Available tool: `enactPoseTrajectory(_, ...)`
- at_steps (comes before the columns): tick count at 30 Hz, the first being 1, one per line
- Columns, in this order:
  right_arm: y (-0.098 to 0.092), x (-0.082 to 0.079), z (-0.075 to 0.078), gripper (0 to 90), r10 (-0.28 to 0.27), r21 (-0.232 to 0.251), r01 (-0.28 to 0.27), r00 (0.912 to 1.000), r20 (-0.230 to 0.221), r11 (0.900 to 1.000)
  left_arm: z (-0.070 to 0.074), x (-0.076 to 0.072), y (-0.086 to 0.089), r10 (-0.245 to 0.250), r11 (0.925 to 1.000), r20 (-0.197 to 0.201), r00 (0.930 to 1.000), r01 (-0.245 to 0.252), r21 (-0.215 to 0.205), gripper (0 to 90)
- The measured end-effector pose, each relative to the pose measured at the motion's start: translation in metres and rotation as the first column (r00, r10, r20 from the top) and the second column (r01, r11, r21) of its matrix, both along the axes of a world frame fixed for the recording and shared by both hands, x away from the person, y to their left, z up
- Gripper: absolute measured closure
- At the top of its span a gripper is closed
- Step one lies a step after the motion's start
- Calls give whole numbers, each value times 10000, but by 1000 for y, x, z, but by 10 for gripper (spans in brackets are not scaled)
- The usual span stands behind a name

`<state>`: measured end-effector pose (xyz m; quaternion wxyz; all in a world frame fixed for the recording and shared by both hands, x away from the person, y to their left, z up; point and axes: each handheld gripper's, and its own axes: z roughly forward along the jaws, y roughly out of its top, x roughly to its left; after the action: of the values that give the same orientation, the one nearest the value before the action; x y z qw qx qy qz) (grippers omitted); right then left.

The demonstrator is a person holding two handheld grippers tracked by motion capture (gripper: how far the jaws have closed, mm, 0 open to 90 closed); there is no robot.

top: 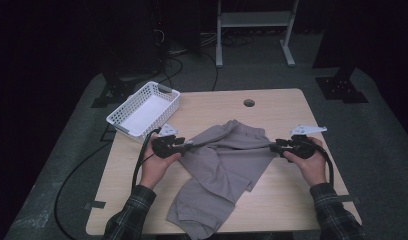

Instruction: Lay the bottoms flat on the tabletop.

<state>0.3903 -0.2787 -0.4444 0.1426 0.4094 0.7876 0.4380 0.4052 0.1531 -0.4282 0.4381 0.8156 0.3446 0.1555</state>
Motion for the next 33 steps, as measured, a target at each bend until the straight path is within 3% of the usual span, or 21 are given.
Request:
enactPoseTrajectory(8,38,-4,-12,507,1359,-556,-1378,9900,-377,9889,-1,12,-23,-888,9959,201,9958,885,163,585)
enactPoseTrajectory(12,52,-5,-17,487,1749,-1089,-1783,9838,-402,9779,0,21,-30,-1181,9925,182,9928,1175,323,616)
enactPoseTrajectory(19,66,-6,-25,470,2103,-1563,-2166,9760,-562,9637,-3,30,-49,-1684,9847,13,9857,1681,468,622)
enactPoseTrajectory(25,68,-5,-28,468,2270,-1585,-2359,9712,-727,9588,-7,35,-60,-1800,9793,-164,9835,1807,917,705)
enactPoseTrajectory(26,68,-5,-28,469,2289,-1609,-2383,9706,-750,9578,-9,36,-62,-1659,9835,-178,9860,1667,702,730)
enactPoseTrajectory(30,68,-5,-30,468,2340,-1713,-2453,9686,-838,9542,-7,40,-64,-1515,9867,-348,9878,1532,534,896)
enactPoseTrajectory(33,68,-5,-30,462,2399,-1726,-2508,9673,-819,9525,1,44,-62,-1381,9896,-258,9901,1390,363,899)
